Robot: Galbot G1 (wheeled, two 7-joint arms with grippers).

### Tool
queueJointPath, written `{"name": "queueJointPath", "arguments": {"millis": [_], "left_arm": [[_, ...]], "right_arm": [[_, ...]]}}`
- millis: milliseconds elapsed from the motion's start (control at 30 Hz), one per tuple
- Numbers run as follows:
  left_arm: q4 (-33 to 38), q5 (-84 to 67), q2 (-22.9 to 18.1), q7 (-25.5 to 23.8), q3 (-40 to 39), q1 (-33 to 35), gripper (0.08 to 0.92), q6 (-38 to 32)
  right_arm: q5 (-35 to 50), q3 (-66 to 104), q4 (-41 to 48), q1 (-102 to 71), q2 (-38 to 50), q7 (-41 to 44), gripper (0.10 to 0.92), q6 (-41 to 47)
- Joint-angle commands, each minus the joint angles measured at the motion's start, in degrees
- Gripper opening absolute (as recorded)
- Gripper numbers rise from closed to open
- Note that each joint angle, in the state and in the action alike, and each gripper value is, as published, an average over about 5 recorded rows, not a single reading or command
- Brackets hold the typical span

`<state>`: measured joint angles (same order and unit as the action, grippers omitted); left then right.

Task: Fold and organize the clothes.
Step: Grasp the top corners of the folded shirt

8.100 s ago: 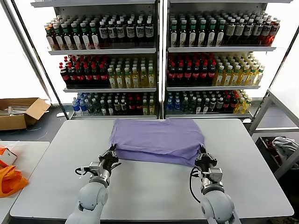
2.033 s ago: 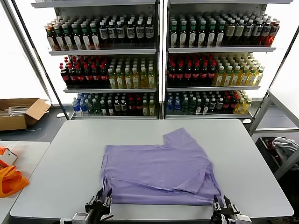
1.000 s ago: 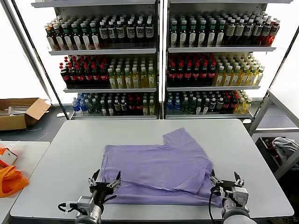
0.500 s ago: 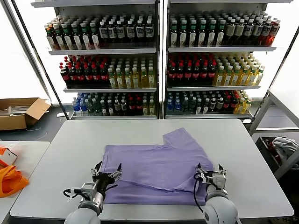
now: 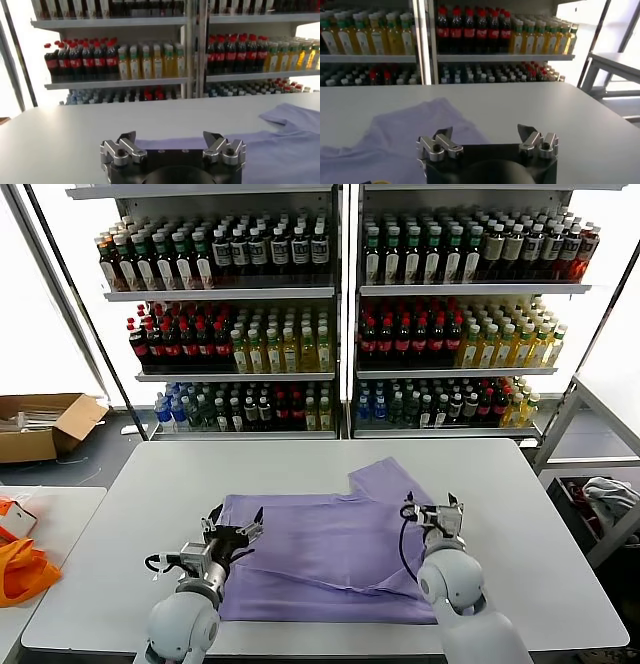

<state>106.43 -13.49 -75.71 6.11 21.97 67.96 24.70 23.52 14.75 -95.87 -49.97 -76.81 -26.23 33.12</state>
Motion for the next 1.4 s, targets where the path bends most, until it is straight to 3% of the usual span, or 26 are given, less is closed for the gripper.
{"name": "queueJointPath", "arguments": {"millis": [33, 500, 967, 1400], "left_arm": [[-8.26, -0.85, 0.58, -1.17, 0.05, -8.57, 0.823, 1.94], [-17.85, -2.31, 1.21, -2.05, 0.28, -14.36, 0.822, 4.81], [-19.41, -2.75, 1.48, -2.13, 0.48, -13.98, 0.823, 5.13], [-20.61, -5.0, 1.45, -2.05, 0.44, -14.49, 0.823, 5.69]], "right_arm": [[2.93, -2.28, 9.61, 10.78, -0.78, 0.8, 0.823, -0.01], [0.6, -2.29, 25.13, 17.84, -6.11, 3.46, 0.823, -0.05], [-1.72, -0.63, 31.39, 18.83, -9.38, 4.32, 0.823, -0.56], [-2.61, -0.28, 31.88, 17.92, -9.49, 4.46, 0.823, -0.67]]}}
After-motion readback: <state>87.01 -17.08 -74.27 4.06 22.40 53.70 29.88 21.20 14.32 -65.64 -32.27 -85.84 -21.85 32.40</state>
